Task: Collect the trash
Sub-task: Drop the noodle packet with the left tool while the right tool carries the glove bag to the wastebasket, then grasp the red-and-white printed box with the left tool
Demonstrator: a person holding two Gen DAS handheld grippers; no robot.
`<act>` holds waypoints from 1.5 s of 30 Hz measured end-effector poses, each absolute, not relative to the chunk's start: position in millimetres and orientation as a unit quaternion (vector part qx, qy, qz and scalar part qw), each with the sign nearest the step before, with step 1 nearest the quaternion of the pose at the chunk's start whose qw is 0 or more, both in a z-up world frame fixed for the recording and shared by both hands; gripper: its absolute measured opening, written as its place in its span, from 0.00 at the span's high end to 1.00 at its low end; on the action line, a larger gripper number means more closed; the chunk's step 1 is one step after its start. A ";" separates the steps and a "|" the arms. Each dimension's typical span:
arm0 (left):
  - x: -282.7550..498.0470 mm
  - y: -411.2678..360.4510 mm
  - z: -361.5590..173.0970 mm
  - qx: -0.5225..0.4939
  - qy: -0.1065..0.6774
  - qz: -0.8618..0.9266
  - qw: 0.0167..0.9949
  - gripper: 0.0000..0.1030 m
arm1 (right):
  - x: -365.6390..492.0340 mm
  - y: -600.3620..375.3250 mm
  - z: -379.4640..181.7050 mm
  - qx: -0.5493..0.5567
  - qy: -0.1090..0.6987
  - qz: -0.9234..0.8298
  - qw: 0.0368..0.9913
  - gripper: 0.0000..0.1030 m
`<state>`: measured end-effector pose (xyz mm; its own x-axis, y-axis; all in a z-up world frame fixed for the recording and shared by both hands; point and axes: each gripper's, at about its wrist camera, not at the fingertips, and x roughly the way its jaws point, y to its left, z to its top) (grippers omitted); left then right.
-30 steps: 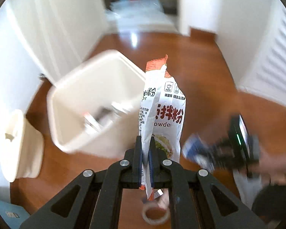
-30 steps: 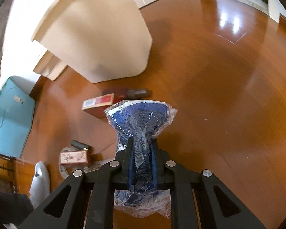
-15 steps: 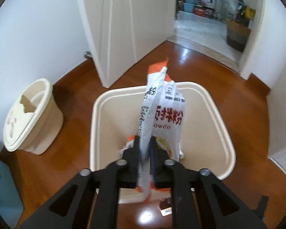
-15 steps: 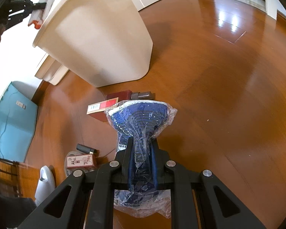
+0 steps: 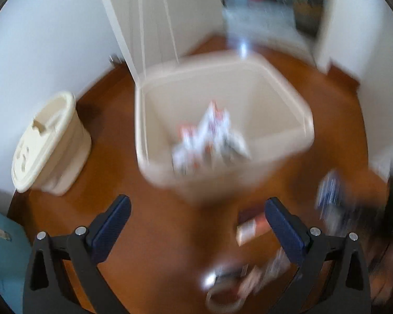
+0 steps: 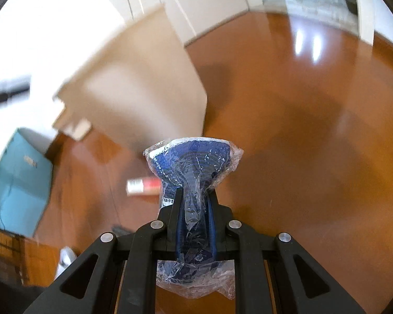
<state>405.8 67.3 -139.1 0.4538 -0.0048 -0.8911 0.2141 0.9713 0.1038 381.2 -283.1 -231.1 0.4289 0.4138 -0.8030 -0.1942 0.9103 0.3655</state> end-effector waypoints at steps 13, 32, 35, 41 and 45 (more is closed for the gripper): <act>339.1 69.2 -211.1 0.083 0.612 -0.100 0.780 0.00 | 483.6 -224.6 -82.9 0.137 0.347 0.256 0.892 0.85; 298.1 59.7 -276.3 0.148 0.643 -0.113 0.743 0.00 | 540.7 -124.7 -108.4 0.060 0.363 0.262 0.892 0.30; 288.8 23.8 -288.4 0.236 0.604 -0.168 0.742 0.00 | 508.1 -159.1 -98.4 0.090 0.337 0.264 0.899 0.28; 297.6 -20.8 -340.9 0.256 0.634 -0.244 0.688 0.00 | 452.3 -231.9 -147.6 0.138 0.401 0.190 0.886 0.25; 303.4 -20.8 -359.8 0.256 0.645 -0.233 0.681 0.11 | 438.0 -260.0 -190.1 0.152 0.458 0.162 0.861 0.25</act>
<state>303.4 -20.8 -359.8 0.0589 0.0124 -0.9982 0.6481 0.7601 0.0477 438.0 -260.0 -190.1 0.5283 0.4174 -0.7394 -0.1399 0.9017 0.4091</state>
